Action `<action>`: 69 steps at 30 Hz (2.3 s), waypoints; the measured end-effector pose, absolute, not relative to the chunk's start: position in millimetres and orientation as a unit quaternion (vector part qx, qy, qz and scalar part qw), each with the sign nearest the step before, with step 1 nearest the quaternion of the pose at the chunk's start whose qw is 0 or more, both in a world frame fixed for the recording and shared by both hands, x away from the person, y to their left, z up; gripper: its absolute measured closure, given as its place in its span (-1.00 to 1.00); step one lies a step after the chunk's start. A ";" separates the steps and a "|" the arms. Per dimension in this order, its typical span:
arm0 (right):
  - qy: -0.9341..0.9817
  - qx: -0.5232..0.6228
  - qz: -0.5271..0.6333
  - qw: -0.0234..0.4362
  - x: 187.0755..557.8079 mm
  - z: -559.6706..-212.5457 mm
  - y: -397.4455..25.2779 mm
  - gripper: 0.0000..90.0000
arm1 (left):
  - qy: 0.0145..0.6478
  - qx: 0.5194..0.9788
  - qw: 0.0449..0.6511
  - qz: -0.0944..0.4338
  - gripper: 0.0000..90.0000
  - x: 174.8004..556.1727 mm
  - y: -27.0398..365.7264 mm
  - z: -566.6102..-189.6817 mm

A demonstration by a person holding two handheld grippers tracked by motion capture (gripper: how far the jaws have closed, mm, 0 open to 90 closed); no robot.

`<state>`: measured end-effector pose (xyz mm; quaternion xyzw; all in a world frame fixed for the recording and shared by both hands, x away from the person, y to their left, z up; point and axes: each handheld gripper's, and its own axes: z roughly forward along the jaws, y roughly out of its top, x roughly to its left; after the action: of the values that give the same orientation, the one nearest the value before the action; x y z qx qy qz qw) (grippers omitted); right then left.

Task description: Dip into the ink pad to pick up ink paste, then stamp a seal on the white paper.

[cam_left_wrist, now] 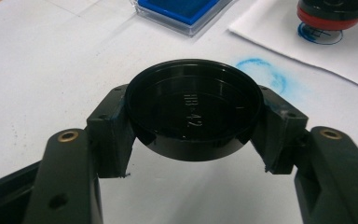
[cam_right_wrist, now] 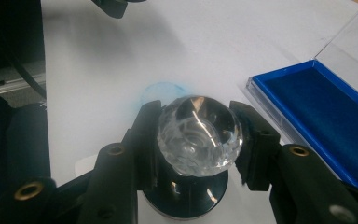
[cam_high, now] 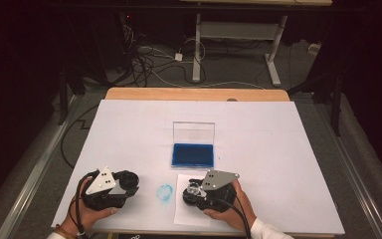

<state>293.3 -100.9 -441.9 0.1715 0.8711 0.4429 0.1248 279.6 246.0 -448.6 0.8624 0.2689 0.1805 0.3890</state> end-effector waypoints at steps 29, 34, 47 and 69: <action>0.841 0.188 0.481 0.163 300.1 -408.9 -125.5 0.27 | 0.257 0.870 0.383 0.172 -0.19 278.6 238.2 -453.0; 0.831 0.195 0.492 0.170 300.9 -402.3 -132.1 0.27 | 0.249 0.876 0.379 0.165 -0.19 280.1 231.8 -455.7; 0.819 0.197 0.506 0.186 300.7 -390.7 -140.8 0.27 | 0.229 0.882 0.387 0.142 -0.19 282.0 211.3 -457.4; 0.812 0.195 0.521 0.178 298.8 -383.9 -128.9 0.27 | 0.190 0.884 0.409 0.121 -0.19 285.4 167.4 -453.7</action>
<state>298.8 -128.9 -383.9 0.1946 0.8119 0.5209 0.1778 285.4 167.4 -453.7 0.8845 0.1900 0.1208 0.4086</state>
